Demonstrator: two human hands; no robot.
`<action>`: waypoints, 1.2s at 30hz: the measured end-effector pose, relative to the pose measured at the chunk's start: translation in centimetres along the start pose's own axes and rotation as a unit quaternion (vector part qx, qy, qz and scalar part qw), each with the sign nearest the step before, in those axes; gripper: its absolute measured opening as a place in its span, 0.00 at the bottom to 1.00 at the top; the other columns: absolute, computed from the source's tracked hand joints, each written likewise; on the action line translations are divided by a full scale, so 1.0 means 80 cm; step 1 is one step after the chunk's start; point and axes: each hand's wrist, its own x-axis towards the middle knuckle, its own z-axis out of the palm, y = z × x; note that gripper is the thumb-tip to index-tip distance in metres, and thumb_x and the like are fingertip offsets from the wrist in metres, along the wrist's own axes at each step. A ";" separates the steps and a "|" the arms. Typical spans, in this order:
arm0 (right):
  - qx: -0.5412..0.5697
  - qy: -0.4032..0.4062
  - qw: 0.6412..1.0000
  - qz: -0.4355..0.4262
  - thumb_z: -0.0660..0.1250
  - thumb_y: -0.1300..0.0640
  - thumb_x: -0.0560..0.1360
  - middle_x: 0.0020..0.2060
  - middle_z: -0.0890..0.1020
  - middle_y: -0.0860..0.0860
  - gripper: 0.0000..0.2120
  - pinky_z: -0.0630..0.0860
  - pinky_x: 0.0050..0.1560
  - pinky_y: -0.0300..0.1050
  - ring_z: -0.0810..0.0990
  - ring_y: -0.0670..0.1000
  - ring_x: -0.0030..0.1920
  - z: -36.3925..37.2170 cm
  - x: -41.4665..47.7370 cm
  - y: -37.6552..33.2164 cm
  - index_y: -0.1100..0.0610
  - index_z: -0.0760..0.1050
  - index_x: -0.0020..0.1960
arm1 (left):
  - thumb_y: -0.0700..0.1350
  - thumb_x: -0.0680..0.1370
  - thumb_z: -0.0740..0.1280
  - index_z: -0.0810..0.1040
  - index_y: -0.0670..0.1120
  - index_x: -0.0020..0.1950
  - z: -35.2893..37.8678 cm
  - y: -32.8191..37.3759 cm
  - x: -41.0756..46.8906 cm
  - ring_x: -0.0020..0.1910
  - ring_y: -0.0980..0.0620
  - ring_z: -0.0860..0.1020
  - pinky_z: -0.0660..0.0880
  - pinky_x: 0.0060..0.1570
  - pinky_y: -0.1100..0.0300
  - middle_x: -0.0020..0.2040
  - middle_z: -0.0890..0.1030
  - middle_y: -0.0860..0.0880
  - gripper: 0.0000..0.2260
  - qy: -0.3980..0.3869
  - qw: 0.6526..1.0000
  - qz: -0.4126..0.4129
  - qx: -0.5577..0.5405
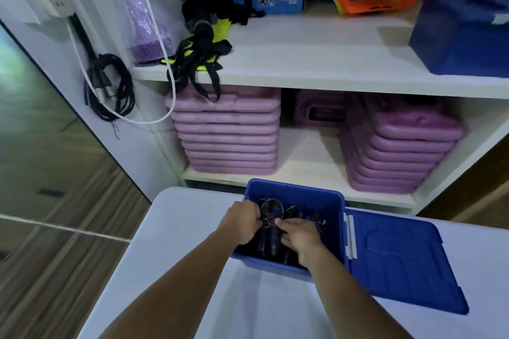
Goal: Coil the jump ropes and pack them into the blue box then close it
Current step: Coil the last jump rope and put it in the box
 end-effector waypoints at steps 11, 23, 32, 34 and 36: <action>-0.273 0.052 0.954 -0.117 0.67 0.46 0.78 0.41 0.85 0.56 0.18 0.76 0.46 0.47 0.82 0.55 0.44 -0.012 -0.026 -0.010 0.62 0.82 0.46 | 0.47 0.77 0.70 0.82 0.45 0.50 -0.019 -0.003 -0.002 0.47 0.42 0.82 0.79 0.49 0.52 0.46 0.83 0.44 0.07 0.029 0.996 0.040 0.070; -0.193 0.128 0.936 -0.265 0.65 0.55 0.78 0.33 0.82 0.45 0.08 0.76 0.40 0.44 0.78 0.48 0.36 -0.112 -0.068 -0.064 0.54 0.82 0.44 | 0.48 0.79 0.70 0.81 0.51 0.45 -0.026 0.104 -0.031 0.33 0.55 0.76 0.70 0.35 0.64 0.36 0.82 0.52 0.03 0.099 0.981 0.152 -0.061; -0.396 0.250 0.867 -0.172 0.55 0.58 0.82 0.50 0.82 0.55 0.11 0.74 0.39 0.40 0.76 0.49 0.40 -0.312 -0.049 0.002 0.57 0.77 0.53 | 0.44 0.81 0.65 0.79 0.48 0.60 0.100 0.254 -0.043 0.43 0.54 0.80 0.76 0.42 0.63 0.51 0.83 0.50 0.09 -0.021 0.972 0.193 -0.133; -0.417 0.252 0.865 -0.120 0.55 0.56 0.82 0.60 0.79 0.55 0.15 0.77 0.55 0.48 0.78 0.55 0.54 -0.345 -0.039 0.033 0.55 0.75 0.63 | 0.45 0.83 0.61 0.71 0.47 0.73 0.142 0.268 -0.042 0.58 0.46 0.79 0.75 0.55 0.58 0.67 0.78 0.46 0.17 -0.068 0.978 0.179 -0.084; -0.480 0.219 0.847 -0.067 0.53 0.54 0.83 0.71 0.70 0.54 0.20 0.72 0.64 0.52 0.72 0.56 0.68 -0.368 -0.031 0.067 0.53 0.67 0.73 | 0.44 0.84 0.58 0.60 0.45 0.80 0.179 0.273 -0.041 0.67 0.42 0.74 0.71 0.61 0.56 0.76 0.68 0.42 0.23 -0.114 0.981 0.156 -0.034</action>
